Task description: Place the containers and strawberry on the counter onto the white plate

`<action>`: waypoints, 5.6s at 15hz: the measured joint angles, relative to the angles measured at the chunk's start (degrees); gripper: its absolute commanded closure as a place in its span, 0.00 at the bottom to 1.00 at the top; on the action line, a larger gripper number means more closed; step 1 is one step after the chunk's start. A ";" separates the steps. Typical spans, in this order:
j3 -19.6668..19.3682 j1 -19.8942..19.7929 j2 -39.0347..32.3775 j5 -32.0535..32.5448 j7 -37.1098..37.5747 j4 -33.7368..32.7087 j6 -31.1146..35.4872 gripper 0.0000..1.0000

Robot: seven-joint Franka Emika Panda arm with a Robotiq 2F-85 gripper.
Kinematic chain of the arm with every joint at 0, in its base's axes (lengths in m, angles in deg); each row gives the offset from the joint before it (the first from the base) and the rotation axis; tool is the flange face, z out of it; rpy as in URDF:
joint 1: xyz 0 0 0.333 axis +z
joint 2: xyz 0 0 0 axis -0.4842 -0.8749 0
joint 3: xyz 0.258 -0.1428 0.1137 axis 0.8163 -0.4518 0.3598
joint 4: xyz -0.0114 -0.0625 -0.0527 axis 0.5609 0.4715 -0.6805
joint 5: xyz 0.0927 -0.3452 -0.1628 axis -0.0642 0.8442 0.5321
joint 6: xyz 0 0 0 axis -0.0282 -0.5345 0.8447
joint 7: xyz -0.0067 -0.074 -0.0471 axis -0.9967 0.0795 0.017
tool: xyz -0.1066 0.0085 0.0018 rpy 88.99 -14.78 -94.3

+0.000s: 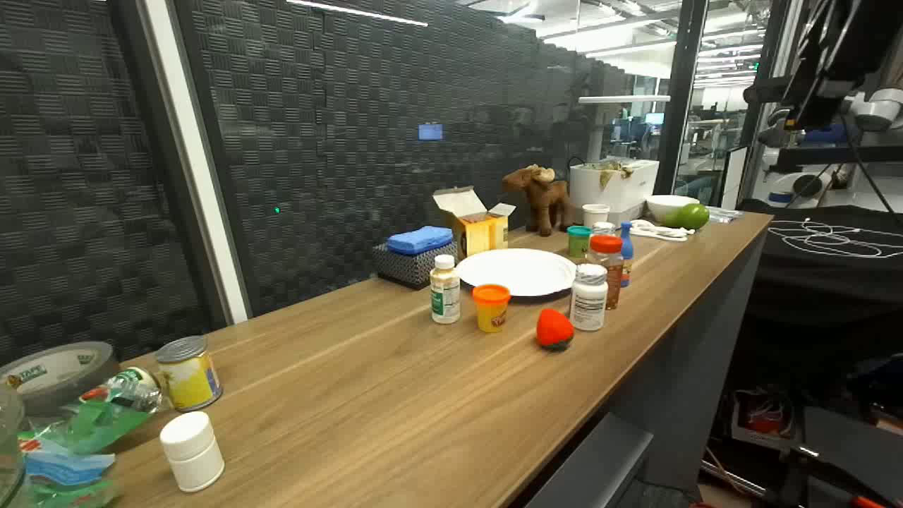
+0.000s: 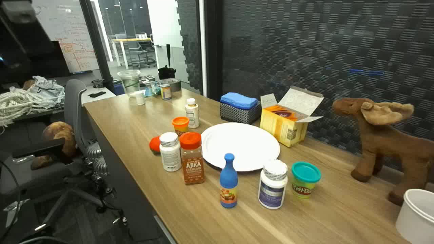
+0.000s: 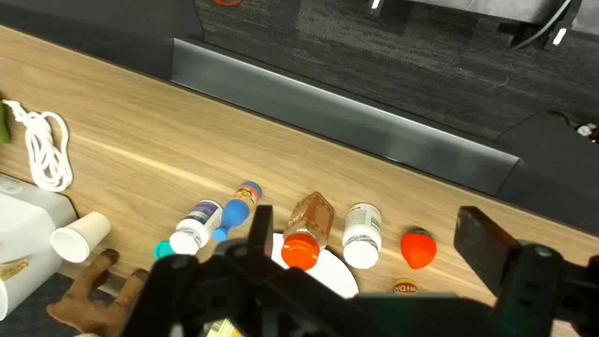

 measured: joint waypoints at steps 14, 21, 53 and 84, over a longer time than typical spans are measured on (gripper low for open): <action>-0.07 0.03 0.19 0.00 0.11 -0.19 -0.03 0.00; -4.40 -1.04 -10.64 2.76 0.64 -1.82 12.09 0.00; -12.94 -5.15 -50.12 -7.18 -6.47 -28.45 22.81 0.00; -9.59 -14.71 -79.14 -14.31 -5.31 -48.76 23.91 0.51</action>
